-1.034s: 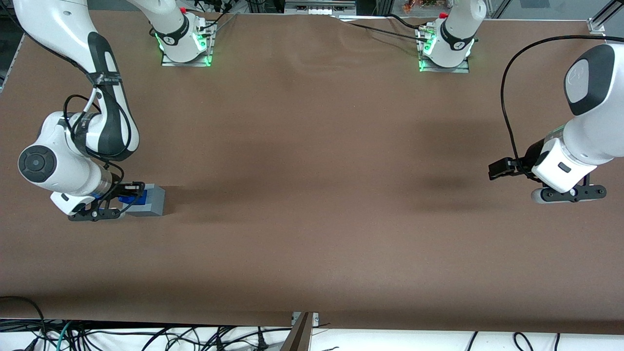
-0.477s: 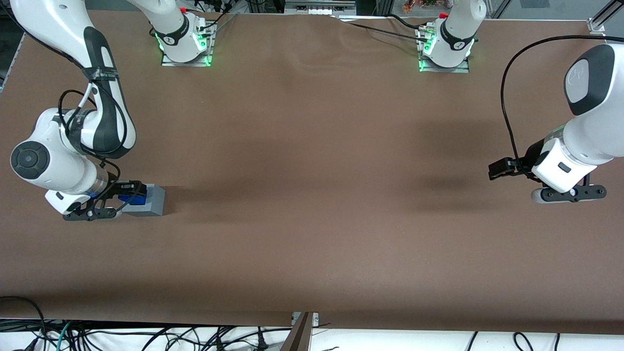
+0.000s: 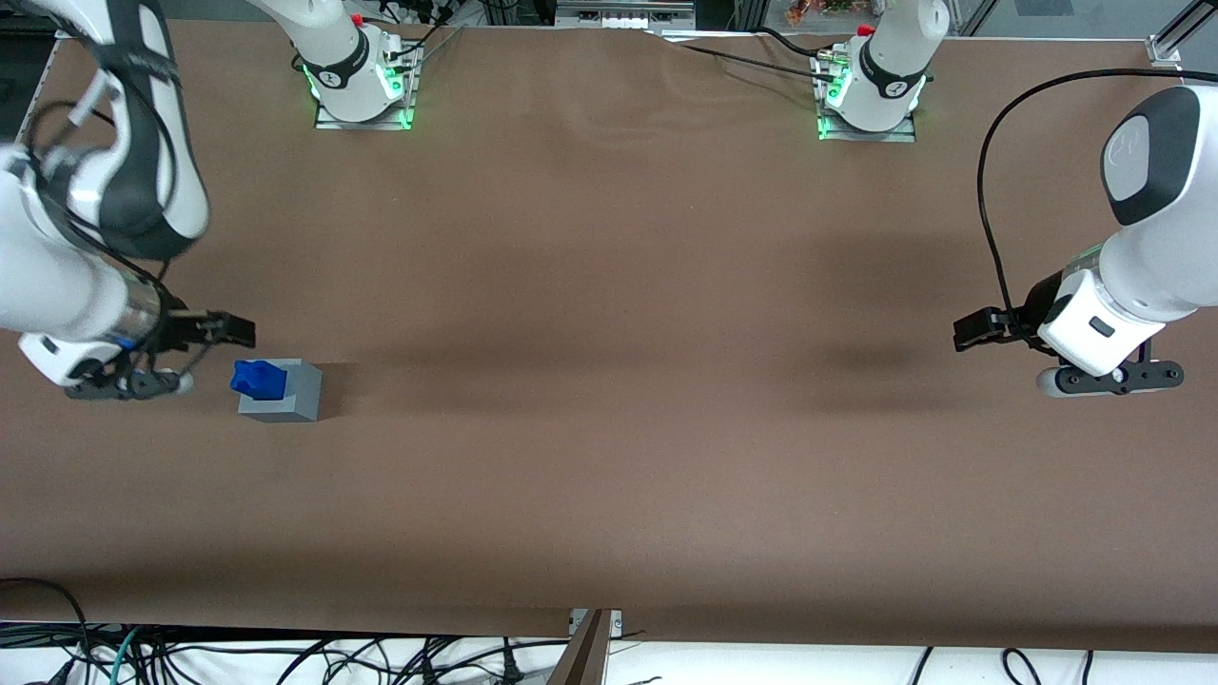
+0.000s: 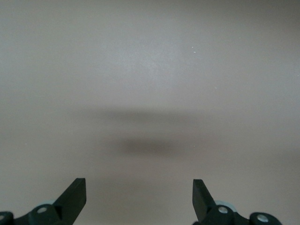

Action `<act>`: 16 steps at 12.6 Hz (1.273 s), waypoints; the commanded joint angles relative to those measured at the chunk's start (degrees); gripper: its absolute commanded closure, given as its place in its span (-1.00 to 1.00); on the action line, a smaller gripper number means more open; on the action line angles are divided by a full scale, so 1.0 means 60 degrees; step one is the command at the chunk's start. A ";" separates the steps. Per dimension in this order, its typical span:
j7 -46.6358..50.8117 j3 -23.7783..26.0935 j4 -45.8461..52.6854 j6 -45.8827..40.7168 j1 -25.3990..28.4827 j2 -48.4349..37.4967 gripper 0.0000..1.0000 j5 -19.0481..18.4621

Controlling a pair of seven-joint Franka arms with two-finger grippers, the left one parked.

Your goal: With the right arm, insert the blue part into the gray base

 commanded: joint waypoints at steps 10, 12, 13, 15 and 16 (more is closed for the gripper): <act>0.0157 0.2093 -0.1608 0.0046 -0.2364 -0.3022 -0.98 -0.0441; 0.0143 0.2136 -0.1470 0.0116 -0.2481 -0.2894 -0.98 -0.0484; 0.0142 0.2224 -0.1396 0.0101 -0.2540 -0.2893 -0.98 -0.0485; 0.0594 0.2298 -0.1381 0.0101 -0.2598 -0.2850 -0.98 -0.0470; 0.0698 0.2414 -0.1352 0.0101 -0.2628 -0.2835 -0.98 -0.0485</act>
